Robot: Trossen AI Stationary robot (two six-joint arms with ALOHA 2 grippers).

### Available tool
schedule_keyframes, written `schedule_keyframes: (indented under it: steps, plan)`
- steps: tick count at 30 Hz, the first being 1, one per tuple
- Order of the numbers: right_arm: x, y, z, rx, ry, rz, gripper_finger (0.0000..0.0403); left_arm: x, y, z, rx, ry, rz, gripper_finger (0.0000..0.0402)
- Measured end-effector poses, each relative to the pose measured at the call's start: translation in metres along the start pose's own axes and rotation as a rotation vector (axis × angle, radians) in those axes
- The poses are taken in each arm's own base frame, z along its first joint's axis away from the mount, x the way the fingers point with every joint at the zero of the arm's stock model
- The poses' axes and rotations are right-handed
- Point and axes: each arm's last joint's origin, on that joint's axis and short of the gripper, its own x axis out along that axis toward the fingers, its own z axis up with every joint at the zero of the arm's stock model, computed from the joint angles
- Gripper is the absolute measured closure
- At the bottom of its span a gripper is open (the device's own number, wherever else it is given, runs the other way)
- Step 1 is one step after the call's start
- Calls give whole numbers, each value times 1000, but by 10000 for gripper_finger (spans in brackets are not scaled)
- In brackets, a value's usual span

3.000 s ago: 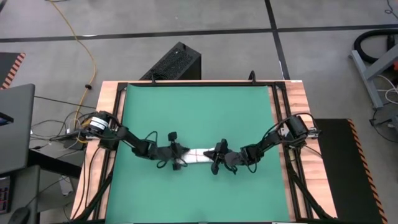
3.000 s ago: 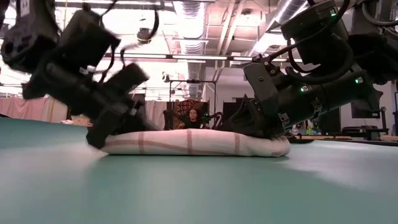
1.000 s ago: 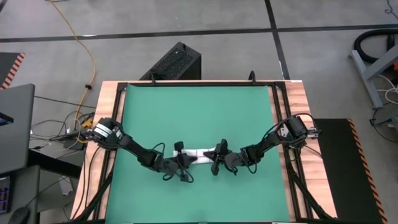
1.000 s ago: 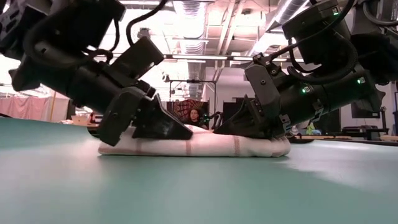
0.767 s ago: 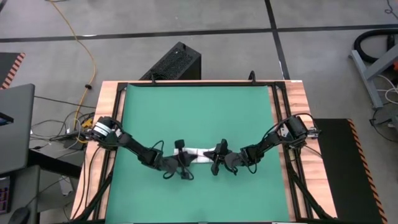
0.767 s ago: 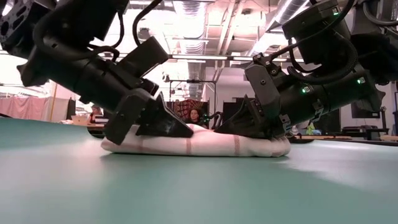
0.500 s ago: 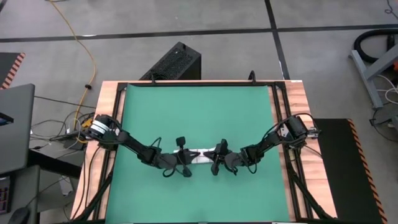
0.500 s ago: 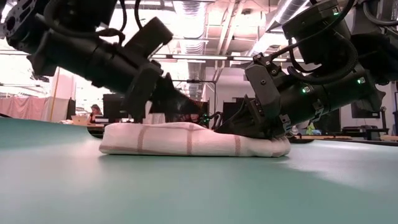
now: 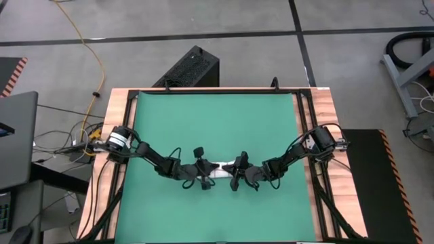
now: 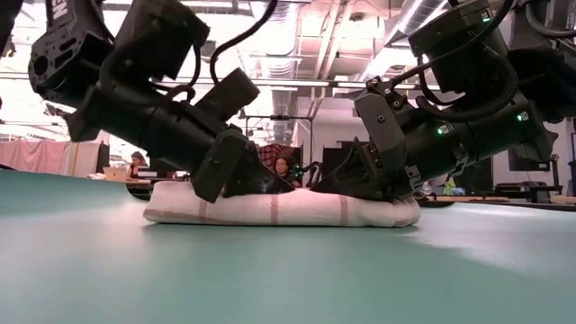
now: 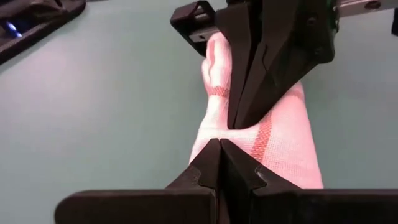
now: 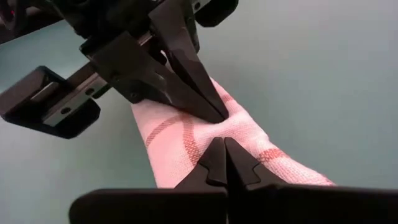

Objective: Roll towel into tight, uniform cylinder
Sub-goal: Roll the kitchen towel on the table

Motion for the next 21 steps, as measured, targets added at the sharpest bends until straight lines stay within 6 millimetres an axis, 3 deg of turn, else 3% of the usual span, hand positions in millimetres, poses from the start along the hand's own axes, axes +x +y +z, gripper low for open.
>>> schedule_keyframes:
  steps: [10, 15, 21]
  plan:
    - [-1, 3, 8, -29, -99, -12, 374, -5, -10, -11, 2, 63, 16, 401]
    - [-7, 7, 22, -91, -150, -15, 356, -6, -11, -12, 9, 67, 20, 401]
    - [-25, 13, 54, -177, -242, -5, 352, -6, -11, -12, 18, 70, 20, 401]
